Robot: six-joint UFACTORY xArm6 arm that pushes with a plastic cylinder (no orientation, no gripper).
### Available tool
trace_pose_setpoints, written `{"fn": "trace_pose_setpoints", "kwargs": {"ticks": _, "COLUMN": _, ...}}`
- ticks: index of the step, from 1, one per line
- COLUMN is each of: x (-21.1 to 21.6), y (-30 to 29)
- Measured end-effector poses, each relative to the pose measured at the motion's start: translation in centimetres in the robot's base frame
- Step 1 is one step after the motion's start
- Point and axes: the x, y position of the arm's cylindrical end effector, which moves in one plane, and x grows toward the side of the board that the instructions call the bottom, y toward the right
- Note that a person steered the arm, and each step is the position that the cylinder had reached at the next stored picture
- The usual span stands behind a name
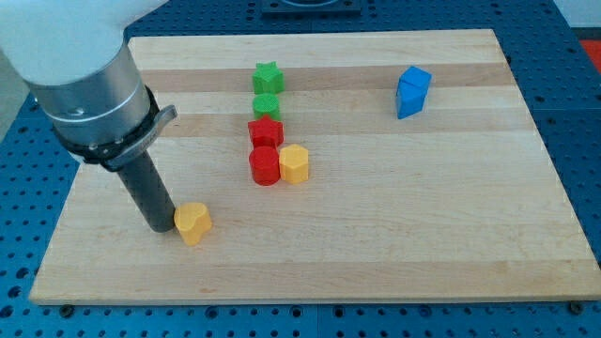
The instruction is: Push yellow heart a bit up
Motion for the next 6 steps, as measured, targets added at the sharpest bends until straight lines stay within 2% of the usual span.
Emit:
{"fn": "trace_pose_setpoints", "kwargs": {"ticks": 1, "x": 0.2, "y": -1.4}}
{"fn": "trace_pose_setpoints", "kwargs": {"ticks": 2, "x": 3.5, "y": -1.5}}
{"fn": "trace_pose_setpoints", "kwargs": {"ticks": 3, "x": 4.0, "y": 0.3}}
{"fn": "trace_pose_setpoints", "kwargs": {"ticks": 4, "x": 2.3, "y": 3.8}}
{"fn": "trace_pose_setpoints", "kwargs": {"ticks": 6, "x": -2.7, "y": 7.1}}
